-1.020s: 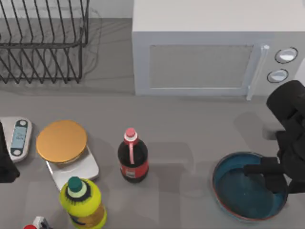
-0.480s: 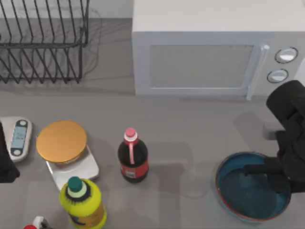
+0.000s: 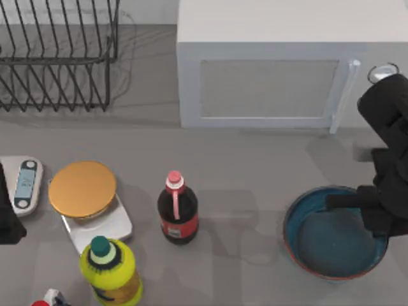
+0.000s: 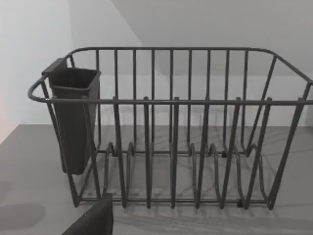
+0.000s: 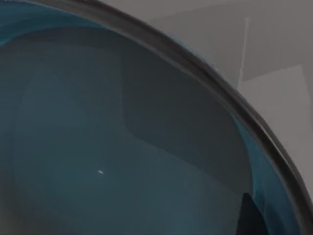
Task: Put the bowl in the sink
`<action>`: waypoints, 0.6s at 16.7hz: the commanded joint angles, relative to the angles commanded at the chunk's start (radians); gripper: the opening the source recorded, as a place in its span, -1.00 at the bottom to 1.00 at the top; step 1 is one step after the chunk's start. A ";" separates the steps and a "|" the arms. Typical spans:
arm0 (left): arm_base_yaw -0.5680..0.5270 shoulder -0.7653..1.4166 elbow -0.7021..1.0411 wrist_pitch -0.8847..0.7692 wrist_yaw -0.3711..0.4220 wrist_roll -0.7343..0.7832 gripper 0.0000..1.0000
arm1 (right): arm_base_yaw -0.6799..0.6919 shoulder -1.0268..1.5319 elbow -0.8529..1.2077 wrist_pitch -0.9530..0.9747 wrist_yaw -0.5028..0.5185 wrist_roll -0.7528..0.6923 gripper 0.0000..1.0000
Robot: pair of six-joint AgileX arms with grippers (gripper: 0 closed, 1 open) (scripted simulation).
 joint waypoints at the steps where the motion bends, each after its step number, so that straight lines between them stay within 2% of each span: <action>1: 0.000 0.000 0.000 0.000 0.000 0.000 1.00 | -0.001 -0.012 0.044 -0.065 0.000 0.000 -1.00; 6: 0.000 0.000 0.000 0.000 0.000 0.000 1.00 | -0.004 -0.084 0.261 -0.378 0.000 -0.007 -1.00; 10: 0.000 0.000 0.000 0.000 0.000 0.000 1.00 | -0.007 -0.116 0.328 -0.451 -0.001 -0.012 -1.00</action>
